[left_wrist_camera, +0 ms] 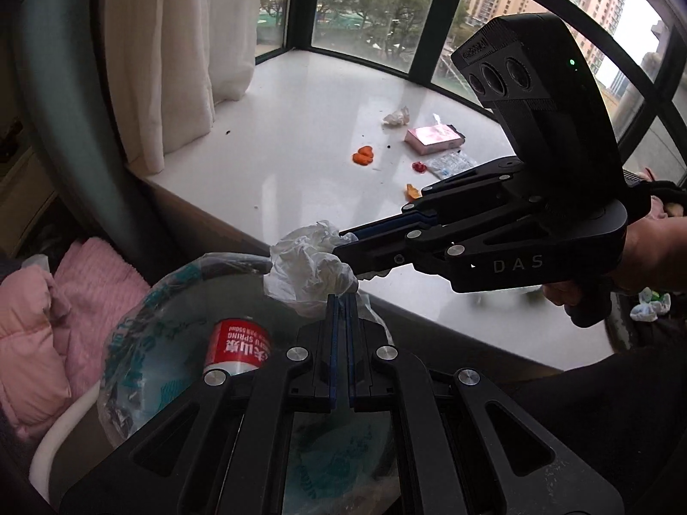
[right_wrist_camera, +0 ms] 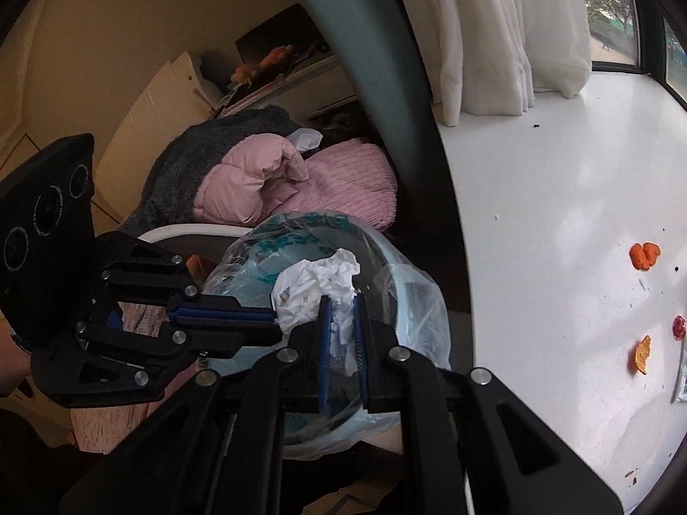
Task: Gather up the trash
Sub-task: 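Carry the tissue with the right gripper over the bin and release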
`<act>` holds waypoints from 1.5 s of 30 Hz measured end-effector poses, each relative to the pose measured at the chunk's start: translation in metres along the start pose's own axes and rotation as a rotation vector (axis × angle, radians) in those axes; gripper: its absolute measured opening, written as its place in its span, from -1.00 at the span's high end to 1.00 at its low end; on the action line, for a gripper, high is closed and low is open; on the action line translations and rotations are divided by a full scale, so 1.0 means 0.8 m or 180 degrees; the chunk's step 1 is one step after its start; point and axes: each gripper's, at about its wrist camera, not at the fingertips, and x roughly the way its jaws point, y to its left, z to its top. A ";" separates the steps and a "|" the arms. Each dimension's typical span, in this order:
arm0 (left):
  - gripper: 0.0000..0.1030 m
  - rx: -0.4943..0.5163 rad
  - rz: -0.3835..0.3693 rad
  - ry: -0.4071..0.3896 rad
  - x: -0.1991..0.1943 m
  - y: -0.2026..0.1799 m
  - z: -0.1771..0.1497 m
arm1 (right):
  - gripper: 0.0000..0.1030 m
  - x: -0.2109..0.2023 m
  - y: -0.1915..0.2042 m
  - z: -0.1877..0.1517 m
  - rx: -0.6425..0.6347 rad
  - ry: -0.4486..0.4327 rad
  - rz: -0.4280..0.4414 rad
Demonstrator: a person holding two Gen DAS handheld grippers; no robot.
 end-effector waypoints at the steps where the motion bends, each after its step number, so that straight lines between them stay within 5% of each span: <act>1: 0.96 -0.0039 0.0027 0.0001 -0.008 0.006 -0.010 | 0.77 0.007 0.009 0.002 -0.0051 0.0028 0.0029; 13: 0.96 -0.0509 0.0184 0.0189 -0.021 0.050 -0.088 | 0.77 0.094 0.075 -0.008 -0.0297 0.0517 0.0129; 34: 0.96 -0.0663 0.0158 0.0456 0.036 0.080 -0.090 | 0.77 0.153 0.040 -0.011 -0.0233 0.0862 -0.0141; 36: 0.84 -0.0674 0.0167 0.0453 0.037 0.084 -0.090 | 0.52 0.151 0.035 -0.009 -0.0223 0.0845 -0.0202; 37: 0.78 -0.0682 0.0170 0.0445 0.036 0.085 -0.090 | 0.16 0.148 0.033 -0.009 -0.0223 0.0822 -0.0206; 40: 0.48 -0.0683 0.0162 0.0427 0.032 0.088 -0.090 | -0.13 0.137 0.033 -0.006 -0.0317 0.0767 -0.0222; 41: 0.27 -0.0679 0.0161 0.0426 0.030 0.088 -0.090 | -0.48 0.133 0.033 -0.005 -0.0341 0.0740 -0.0182; 43: -0.05 -0.0649 0.0166 0.0410 0.026 0.086 -0.090 | -0.68 0.125 0.034 -0.002 -0.0370 0.0673 -0.0075; 45: -0.36 -0.0614 0.0190 0.0379 0.021 0.084 -0.090 | -0.69 0.114 0.036 0.001 -0.0423 0.0605 -0.0049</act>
